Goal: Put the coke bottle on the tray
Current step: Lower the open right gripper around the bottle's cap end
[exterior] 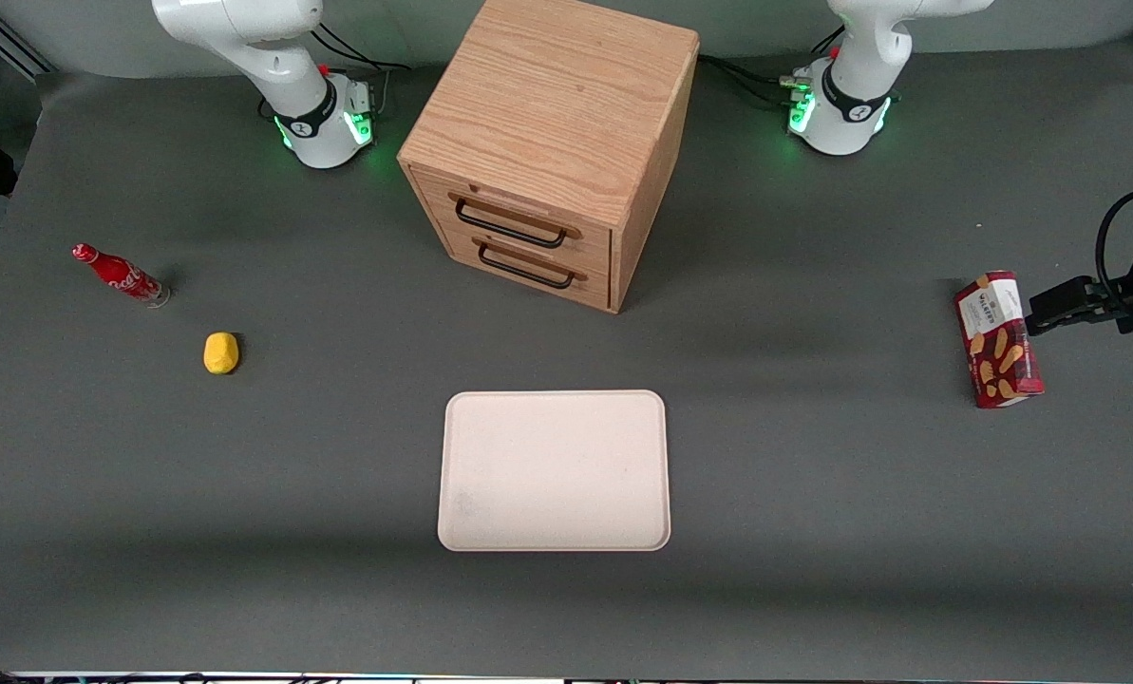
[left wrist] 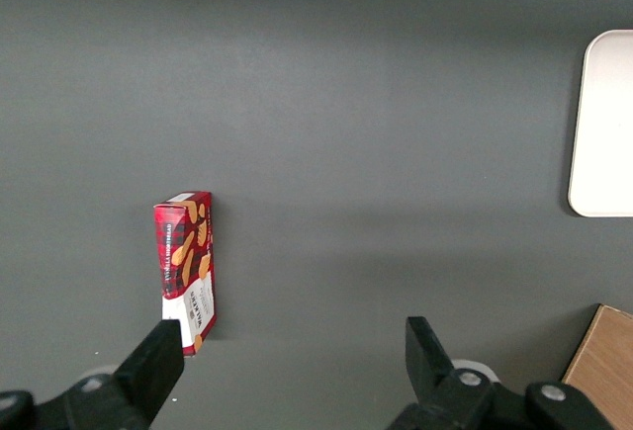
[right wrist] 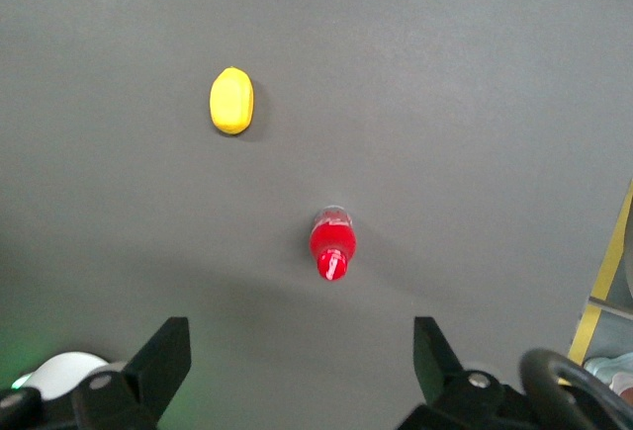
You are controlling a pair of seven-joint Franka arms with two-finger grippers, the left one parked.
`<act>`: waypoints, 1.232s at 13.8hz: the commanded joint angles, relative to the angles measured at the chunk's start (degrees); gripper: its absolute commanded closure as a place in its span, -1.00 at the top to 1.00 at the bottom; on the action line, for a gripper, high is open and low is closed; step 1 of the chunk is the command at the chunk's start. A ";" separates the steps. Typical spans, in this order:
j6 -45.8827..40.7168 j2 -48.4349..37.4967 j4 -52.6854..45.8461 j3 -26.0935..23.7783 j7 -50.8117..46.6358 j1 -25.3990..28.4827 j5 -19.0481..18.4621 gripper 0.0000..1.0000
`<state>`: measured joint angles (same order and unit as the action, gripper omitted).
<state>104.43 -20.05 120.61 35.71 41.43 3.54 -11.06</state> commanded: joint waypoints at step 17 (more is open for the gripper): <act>33.98 5.11 23.70 9.01 0.31 -1.08 -1.33 1.00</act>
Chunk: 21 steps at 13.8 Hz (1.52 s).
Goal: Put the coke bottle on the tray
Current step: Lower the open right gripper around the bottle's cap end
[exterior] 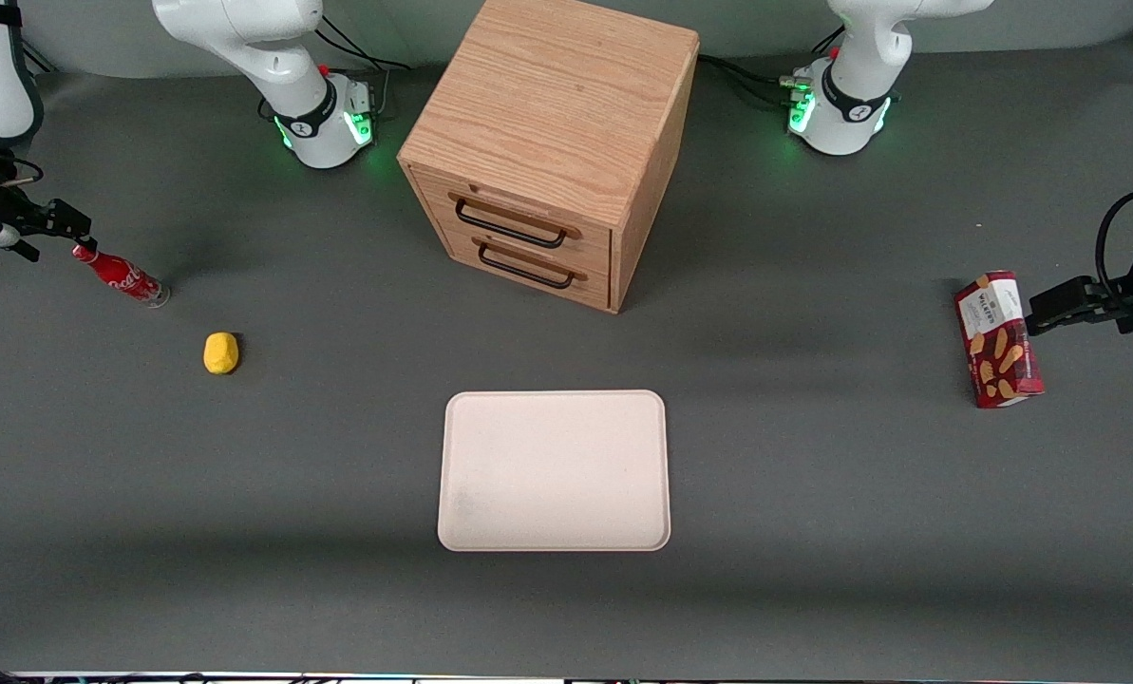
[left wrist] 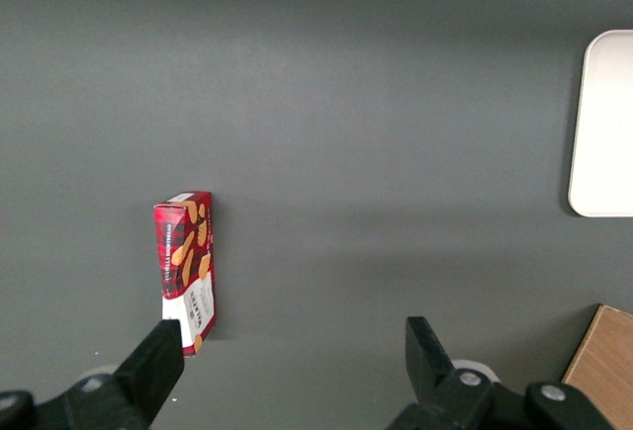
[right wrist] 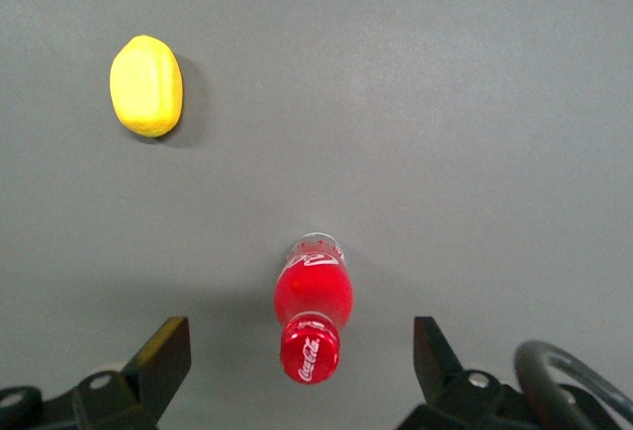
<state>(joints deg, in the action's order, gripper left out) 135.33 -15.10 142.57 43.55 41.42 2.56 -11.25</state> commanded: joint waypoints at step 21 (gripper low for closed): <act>4.41 3.76 2.45 1.98 1.21 -0.10 -0.61 -0.44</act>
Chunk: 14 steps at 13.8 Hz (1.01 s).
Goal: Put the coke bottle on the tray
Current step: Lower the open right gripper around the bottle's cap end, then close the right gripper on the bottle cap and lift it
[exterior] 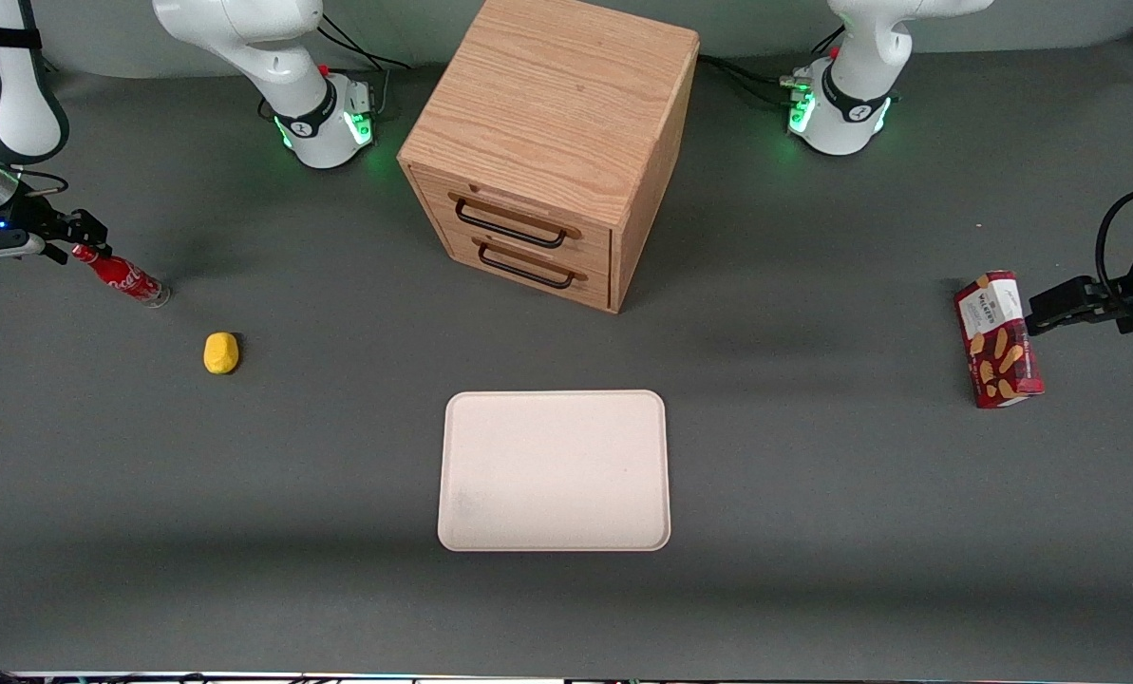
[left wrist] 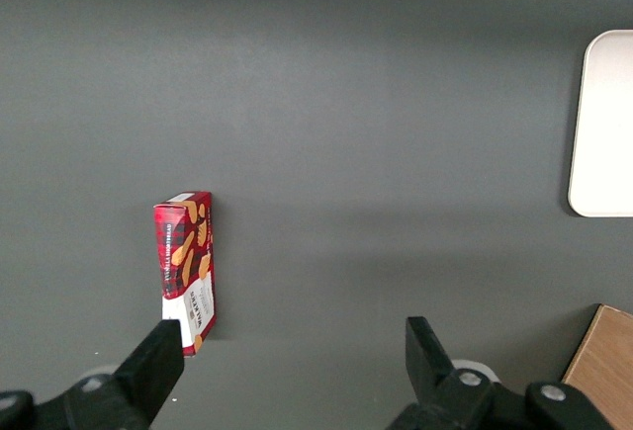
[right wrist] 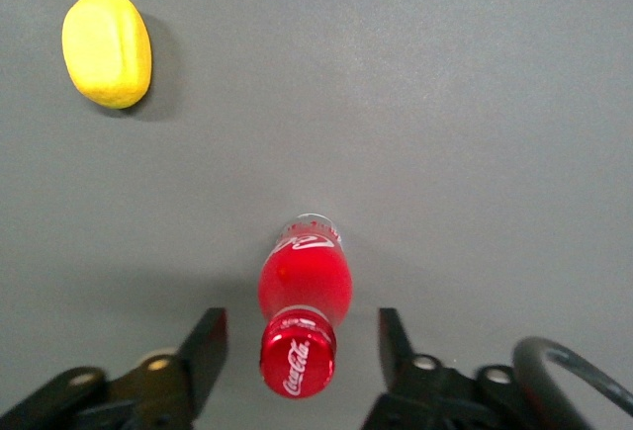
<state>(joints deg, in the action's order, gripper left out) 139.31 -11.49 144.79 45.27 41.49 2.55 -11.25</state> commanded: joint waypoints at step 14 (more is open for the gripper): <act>-24.04 0.58 -19.68 -6.41 0.79 0.61 3.95 -0.91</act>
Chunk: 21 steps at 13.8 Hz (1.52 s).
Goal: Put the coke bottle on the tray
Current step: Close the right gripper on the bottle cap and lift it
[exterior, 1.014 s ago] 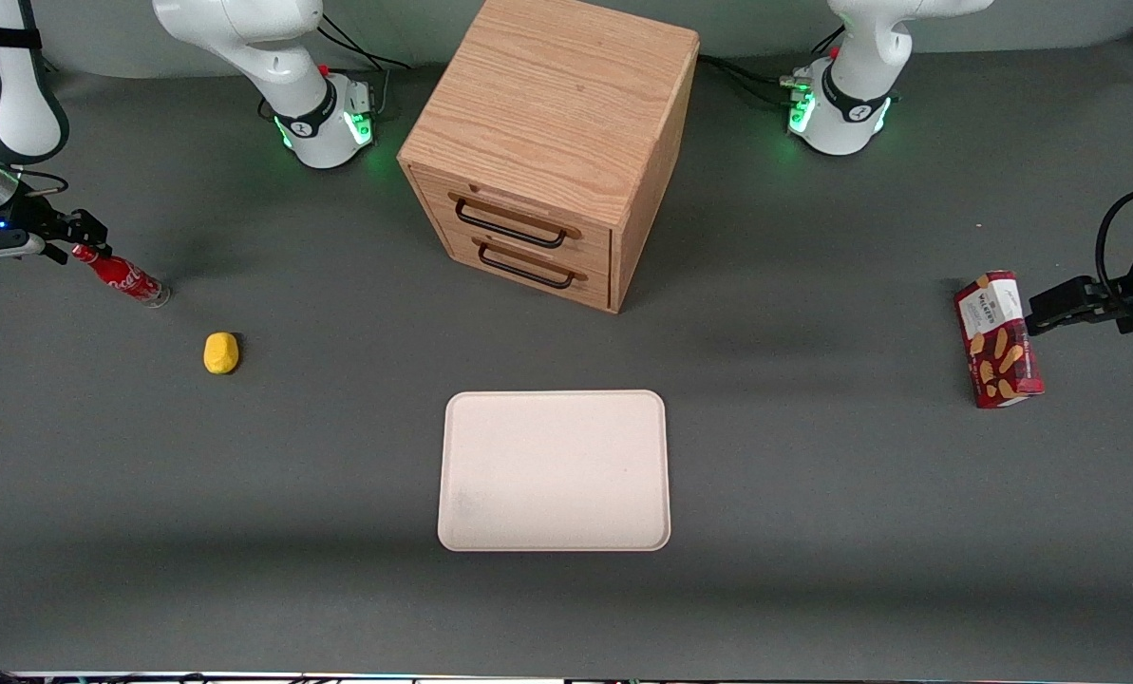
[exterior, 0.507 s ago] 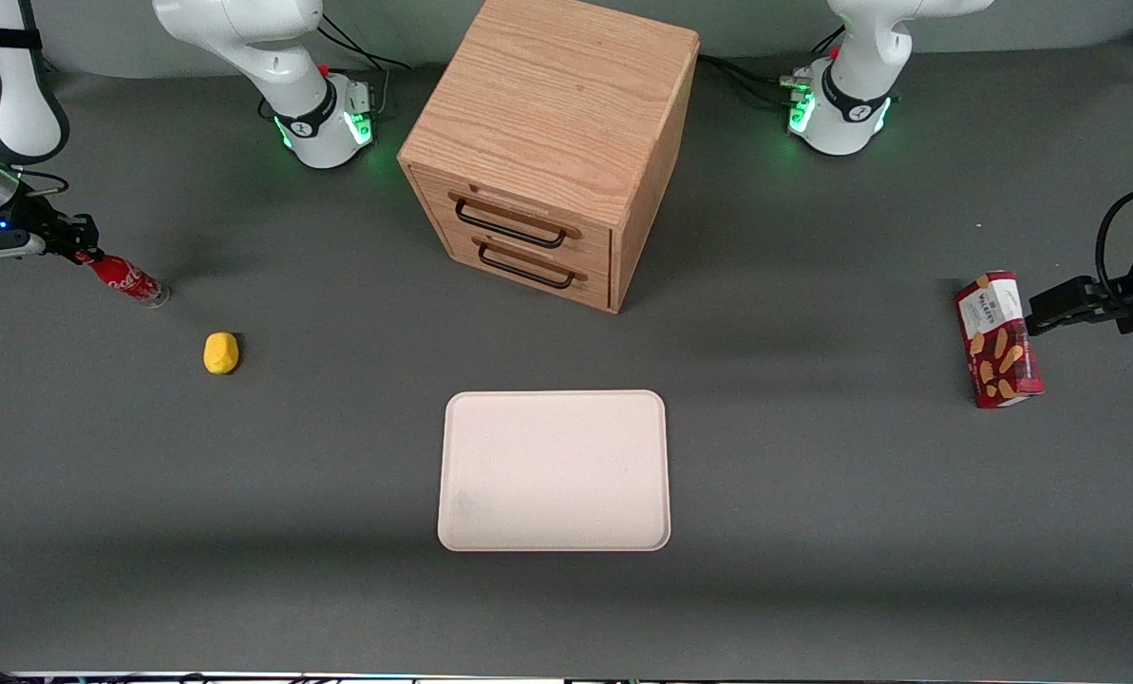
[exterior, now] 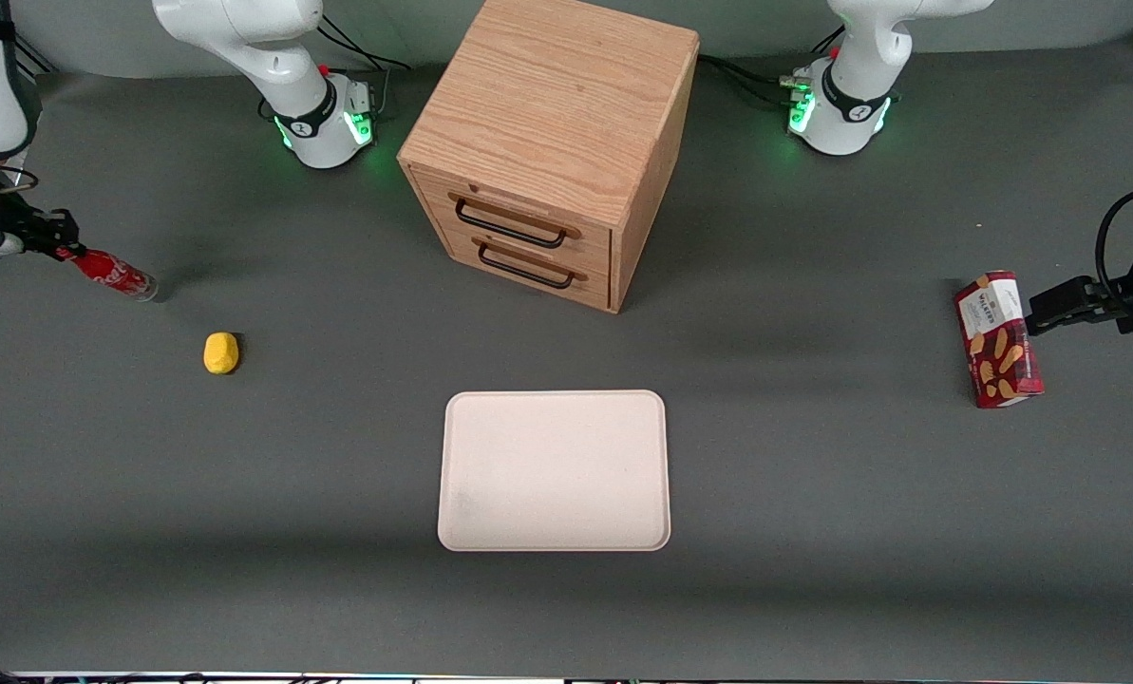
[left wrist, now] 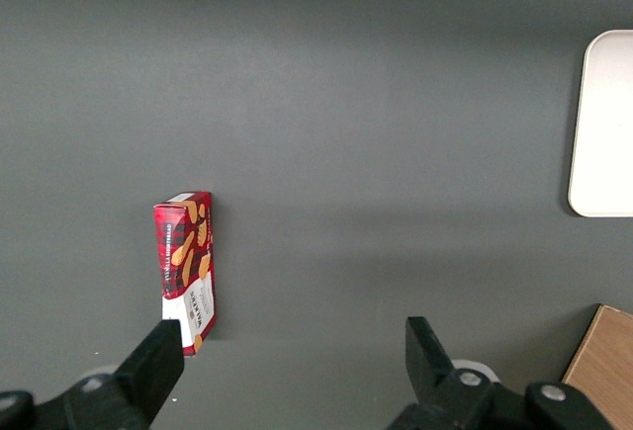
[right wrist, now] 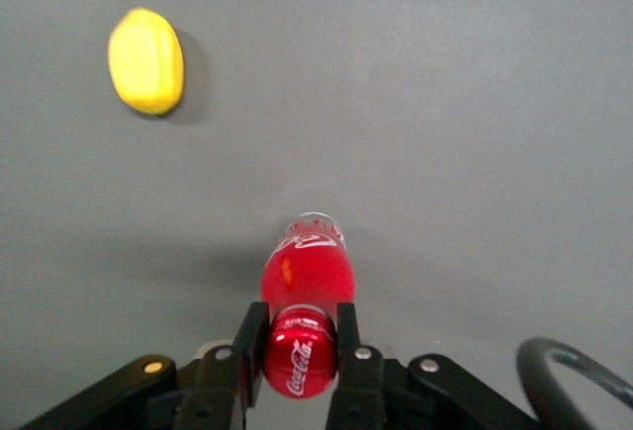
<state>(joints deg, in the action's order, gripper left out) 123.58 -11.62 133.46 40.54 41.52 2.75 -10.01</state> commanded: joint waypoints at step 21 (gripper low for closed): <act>-50.72 32.96 -77.36 -22.15 -35.14 14.65 17.13 -0.96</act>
<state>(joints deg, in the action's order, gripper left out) 75.98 14.98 65.18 21.21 14.51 17.09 4.92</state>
